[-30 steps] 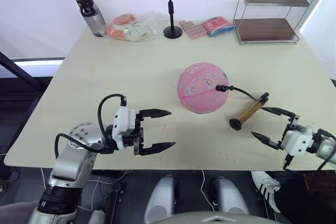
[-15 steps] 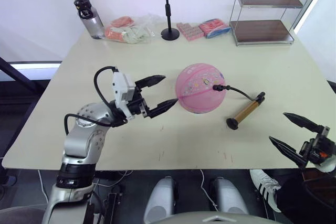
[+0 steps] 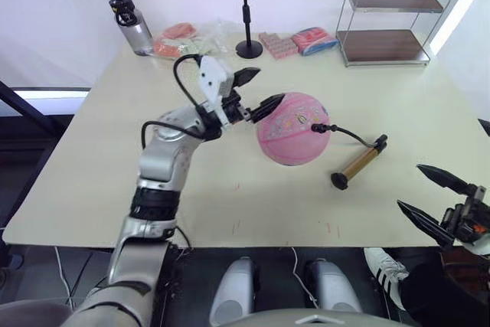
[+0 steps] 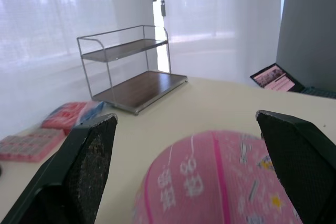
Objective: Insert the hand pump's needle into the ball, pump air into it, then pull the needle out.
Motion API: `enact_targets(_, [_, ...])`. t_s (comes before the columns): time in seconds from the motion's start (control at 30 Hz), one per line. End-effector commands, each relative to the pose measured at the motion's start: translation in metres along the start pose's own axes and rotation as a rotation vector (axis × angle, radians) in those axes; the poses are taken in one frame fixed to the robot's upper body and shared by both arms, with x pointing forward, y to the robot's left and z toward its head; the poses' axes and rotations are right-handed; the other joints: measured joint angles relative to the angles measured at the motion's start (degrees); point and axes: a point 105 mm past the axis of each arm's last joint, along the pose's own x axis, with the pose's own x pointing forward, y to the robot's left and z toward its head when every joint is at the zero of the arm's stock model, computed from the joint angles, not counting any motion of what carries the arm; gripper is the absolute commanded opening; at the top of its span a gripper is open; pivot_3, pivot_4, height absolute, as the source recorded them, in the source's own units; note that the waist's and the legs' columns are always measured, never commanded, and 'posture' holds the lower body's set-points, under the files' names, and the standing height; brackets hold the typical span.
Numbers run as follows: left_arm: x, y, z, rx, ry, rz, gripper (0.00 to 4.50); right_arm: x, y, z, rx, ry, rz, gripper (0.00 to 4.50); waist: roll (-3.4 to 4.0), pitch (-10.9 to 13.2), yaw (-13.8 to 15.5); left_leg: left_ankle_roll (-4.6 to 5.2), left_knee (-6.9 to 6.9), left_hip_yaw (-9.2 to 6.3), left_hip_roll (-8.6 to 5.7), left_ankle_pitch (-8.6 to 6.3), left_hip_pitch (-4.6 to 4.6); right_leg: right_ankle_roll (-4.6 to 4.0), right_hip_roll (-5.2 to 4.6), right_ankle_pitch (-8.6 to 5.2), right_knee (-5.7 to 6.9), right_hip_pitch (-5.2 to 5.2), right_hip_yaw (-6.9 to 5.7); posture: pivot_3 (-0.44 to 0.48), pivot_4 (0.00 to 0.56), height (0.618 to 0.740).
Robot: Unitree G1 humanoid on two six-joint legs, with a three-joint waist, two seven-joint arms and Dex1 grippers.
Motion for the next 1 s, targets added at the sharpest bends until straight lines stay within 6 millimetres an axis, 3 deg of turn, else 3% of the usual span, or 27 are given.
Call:
enact_targets(0.03, [0.014,0.003,0.007,0.008,-0.009,0.021,4.5,0.004,0.002,0.01,-0.042,-0.022,0.015,4.45,0.0,0.0,-0.06,0.0,0.0,0.01,0.0,0.0,0.0,0.0,0.01,0.0,0.0,-0.01,0.01,0.0,0.15,0.74])
enact_targets(0.37, [0.041,-0.01,-0.008,-0.06,0.074,0.026,4.5,0.013,0.001,0.013,-0.058,-0.043,0.024,4.45,-0.05,0.03,0.08,0.0,0.02,0.0,-0.03,0.0,-0.02,0.01,-0.01,0.01,0.01,-0.01,0.01,0.0,0.15,0.74])
enact_targets(0.53, [0.042,-0.015,-0.05,-0.066,0.209,0.04,4.5,0.019,0.001,0.015,-0.067,-0.047,0.027,4.45,-0.05,0.03,0.02,0.0,0.01,-0.01,-0.03,0.0,0.0,0.01,0.0,0.01,0.03,-0.01,0.01,0.0,0.15,0.74])
enact_targets(0.67, [0.046,-0.016,-0.062,-0.04,0.24,0.043,4.5,0.027,-0.001,0.016,-0.067,-0.029,0.014,4.45,-0.09,-0.02,0.15,0.0,0.04,-0.01,-0.03,0.0,0.01,0.01,-0.01,0.01,0.05,-0.01,0.01,0.0,0.15,0.74])
enact_targets(0.83, [0.047,-0.022,-0.075,-0.05,0.256,0.04,4.5,0.05,-0.014,0.015,-0.115,0.032,-0.059,4.45,-0.1,-0.06,0.26,0.0,0.06,-0.02,-0.09,0.0,0.01,0.02,-0.06,0.01,0.05,0.01,0.01,0.0,0.15,0.74])
enact_targets(1.0, [0.049,-0.026,-0.083,-0.048,0.266,0.042,4.5,0.084,-0.014,0.017,-0.137,0.074,0.005,4.45,-0.09,-0.1,0.42,0.0,0.09,-0.06,-0.16,0.0,0.0,0.03,-0.11,0.02,0.07,0.03,-0.01,0.0,0.15,0.74])
